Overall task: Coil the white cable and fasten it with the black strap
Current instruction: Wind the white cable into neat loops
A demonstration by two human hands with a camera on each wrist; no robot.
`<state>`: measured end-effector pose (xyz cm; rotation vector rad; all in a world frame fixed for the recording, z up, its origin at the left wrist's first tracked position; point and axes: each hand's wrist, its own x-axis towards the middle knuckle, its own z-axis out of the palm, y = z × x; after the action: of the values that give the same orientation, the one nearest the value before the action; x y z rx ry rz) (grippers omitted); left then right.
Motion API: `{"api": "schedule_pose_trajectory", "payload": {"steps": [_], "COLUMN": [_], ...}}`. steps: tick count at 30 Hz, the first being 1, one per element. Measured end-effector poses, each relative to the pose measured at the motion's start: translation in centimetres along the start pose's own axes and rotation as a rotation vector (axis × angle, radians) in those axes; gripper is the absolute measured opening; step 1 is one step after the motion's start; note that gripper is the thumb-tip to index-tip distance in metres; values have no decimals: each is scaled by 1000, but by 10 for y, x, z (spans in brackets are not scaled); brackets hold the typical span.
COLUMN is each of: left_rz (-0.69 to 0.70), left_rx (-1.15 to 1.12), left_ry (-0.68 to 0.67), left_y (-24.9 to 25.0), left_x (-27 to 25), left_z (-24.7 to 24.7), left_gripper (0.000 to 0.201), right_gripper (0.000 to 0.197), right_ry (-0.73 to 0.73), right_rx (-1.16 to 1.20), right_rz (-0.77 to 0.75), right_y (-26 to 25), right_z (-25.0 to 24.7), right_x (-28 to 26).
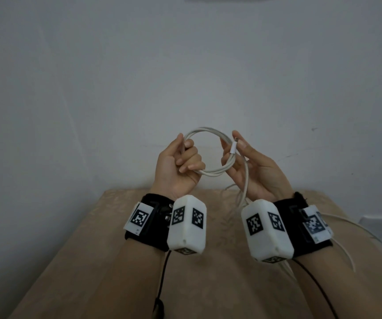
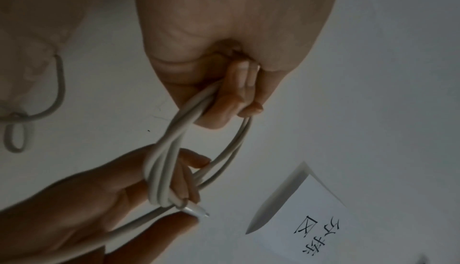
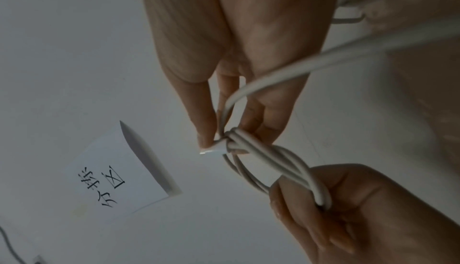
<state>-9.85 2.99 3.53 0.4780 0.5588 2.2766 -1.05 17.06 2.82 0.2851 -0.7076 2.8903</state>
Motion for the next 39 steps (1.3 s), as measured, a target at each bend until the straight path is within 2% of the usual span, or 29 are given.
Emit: {"api": "schedule_pose_trajectory", "payload": {"steps": [3, 5, 7, 9, 13, 15, 23, 27, 30, 34, 39], "left_rz": [-2, -15, -39, -79, -126, -140, -9, 83, 138, 177, 183], "left_rx": [151, 393, 690, 886, 1114, 1204, 1214, 1168, 1105, 997, 724], "left_ry": [-14, 9, 34, 35, 16, 3, 96, 169, 216, 224, 225], "left_y": [5, 11, 17, 21, 24, 24, 23, 26, 29, 28, 32], "left_x": [-4, -8, -13, -16, -18, -19, -17, -15, -15, -14, -14], "left_z": [2, 4, 4, 2, 1, 2, 2, 1, 0, 1, 2], "left_gripper": [33, 32, 34, 37, 44, 40, 39, 39, 38, 38, 37], "right_gripper": [44, 31, 27, 25, 20, 18, 17, 12, 10, 11, 22], "right_ry": [18, 48, 106, 134, 98, 81, 74, 155, 191, 197, 213], "right_rx": [-51, -206, -465, -665, -814, -849, -846, -1006, -1073, -1027, -1030], "right_rz": [-1, -26, -81, -94, -28, -19, -79, -119, -139, -105, -61], "right_y": [-3, -6, -7, -7, -4, -2, 0, -3, -4, -1, 5], "right_z": [-2, -2, 0, 0, -1, -1, 2, 1, 1, 8, 9], "right_x": [0, 0, 0, -1, -3, -4, -3, -3, -3, -3, -4]}}
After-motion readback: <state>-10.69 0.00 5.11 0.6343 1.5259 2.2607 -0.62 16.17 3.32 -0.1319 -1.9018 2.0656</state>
